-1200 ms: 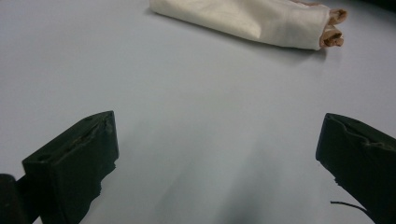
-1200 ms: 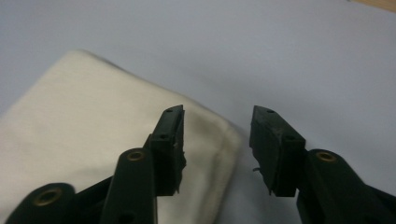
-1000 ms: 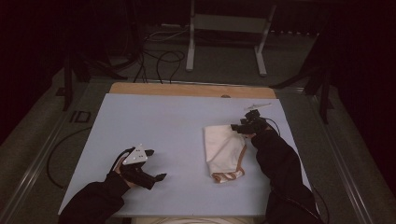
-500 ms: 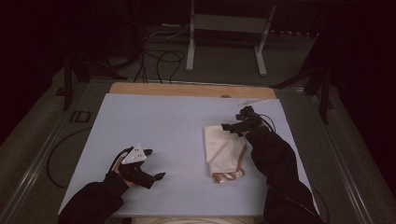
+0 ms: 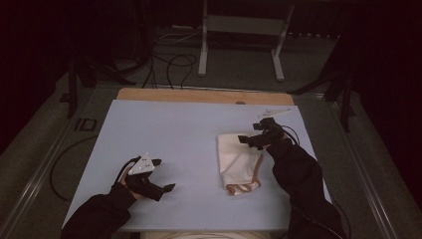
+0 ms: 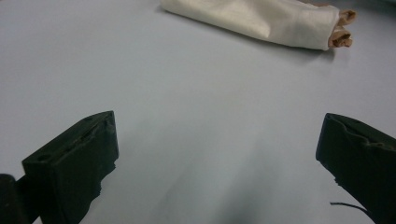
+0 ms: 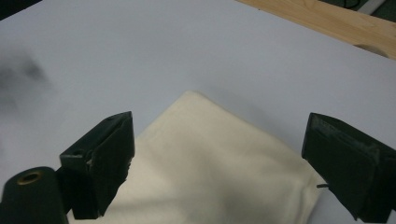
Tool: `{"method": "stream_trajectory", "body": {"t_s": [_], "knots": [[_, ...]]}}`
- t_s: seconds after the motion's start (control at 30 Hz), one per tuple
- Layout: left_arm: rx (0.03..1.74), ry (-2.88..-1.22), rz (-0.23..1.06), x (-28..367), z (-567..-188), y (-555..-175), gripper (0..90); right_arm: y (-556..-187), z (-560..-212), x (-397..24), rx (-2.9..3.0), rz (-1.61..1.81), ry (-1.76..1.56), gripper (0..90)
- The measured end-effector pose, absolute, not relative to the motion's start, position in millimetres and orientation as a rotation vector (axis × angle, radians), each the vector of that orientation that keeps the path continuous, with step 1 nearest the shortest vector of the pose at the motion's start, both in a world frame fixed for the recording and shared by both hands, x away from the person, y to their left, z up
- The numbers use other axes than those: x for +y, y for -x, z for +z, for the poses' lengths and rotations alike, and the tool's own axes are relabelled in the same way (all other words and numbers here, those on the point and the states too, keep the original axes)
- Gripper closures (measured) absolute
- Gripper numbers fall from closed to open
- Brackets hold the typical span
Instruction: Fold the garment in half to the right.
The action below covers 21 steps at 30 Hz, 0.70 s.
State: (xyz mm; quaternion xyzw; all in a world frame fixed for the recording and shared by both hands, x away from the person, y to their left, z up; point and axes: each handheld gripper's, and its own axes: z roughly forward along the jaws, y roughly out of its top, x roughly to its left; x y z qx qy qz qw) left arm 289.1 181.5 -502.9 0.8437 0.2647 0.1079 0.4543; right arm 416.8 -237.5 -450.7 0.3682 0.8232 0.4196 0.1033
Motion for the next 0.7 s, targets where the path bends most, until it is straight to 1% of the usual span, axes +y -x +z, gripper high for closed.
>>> {"method": "stream_trajectory", "body": {"t_s": [0.37, 0.7], "knots": [[0.658, -2.083, 0.274, 184.3, -501.4, -288.7, 0.0, -388.3, -452.9, -248.8, 2.418, 1.259, -1.051, 9.4], [0.671, -2.085, 0.292, 193.5, -500.1, -288.3, 0.0, -366.2, -461.5, -260.2, 2.402, 1.289, -1.048, 9.4]]}}
